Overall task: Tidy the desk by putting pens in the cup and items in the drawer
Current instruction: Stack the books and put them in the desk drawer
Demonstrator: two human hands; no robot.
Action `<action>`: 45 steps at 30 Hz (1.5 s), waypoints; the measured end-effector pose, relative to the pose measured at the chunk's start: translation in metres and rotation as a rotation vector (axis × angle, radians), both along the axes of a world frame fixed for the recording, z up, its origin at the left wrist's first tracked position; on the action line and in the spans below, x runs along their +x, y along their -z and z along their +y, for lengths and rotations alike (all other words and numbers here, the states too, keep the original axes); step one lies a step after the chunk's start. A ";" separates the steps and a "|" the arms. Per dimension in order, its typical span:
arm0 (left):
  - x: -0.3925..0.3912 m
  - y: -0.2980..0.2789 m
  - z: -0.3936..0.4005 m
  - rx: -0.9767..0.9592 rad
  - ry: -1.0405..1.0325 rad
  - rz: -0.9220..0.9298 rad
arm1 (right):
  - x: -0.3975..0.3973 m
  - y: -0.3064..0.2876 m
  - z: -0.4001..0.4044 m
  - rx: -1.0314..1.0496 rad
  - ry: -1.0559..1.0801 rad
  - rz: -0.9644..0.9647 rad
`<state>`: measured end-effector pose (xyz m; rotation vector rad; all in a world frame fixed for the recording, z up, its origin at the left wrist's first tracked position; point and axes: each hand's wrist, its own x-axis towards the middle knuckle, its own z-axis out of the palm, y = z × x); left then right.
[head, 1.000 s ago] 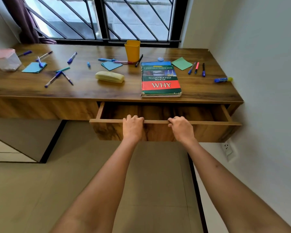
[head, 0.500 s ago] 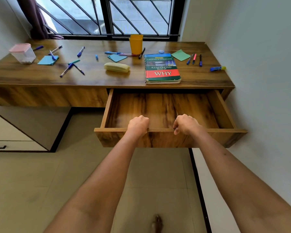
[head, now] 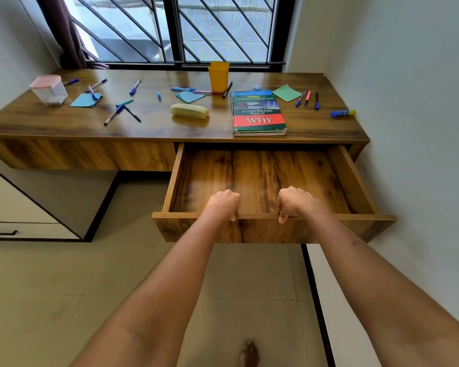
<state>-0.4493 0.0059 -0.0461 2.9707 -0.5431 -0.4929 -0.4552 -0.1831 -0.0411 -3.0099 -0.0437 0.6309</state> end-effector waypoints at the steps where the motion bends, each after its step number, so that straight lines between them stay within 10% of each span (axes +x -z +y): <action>1: 0.003 -0.001 0.000 0.007 0.000 0.021 | 0.004 -0.001 0.000 0.010 0.003 0.028; 5: 0.025 0.000 0.000 -0.069 -0.040 0.128 | 0.027 -0.001 -0.003 0.176 0.088 0.109; 14: 0.143 -0.026 -0.042 -0.738 -0.406 -0.246 | 0.153 -0.033 -0.009 0.666 0.423 -0.537; 28: 0.313 -0.018 -0.077 -0.572 -0.900 0.039 | 0.331 -0.007 -0.047 0.727 0.619 -0.206; 34: 0.375 0.047 -0.052 -0.803 -1.048 0.202 | 0.341 -0.021 -0.054 0.994 0.814 -0.129; 45: 0.296 -0.019 -0.030 -1.366 -0.991 0.508 | 0.309 -0.041 -0.041 1.278 0.921 -0.012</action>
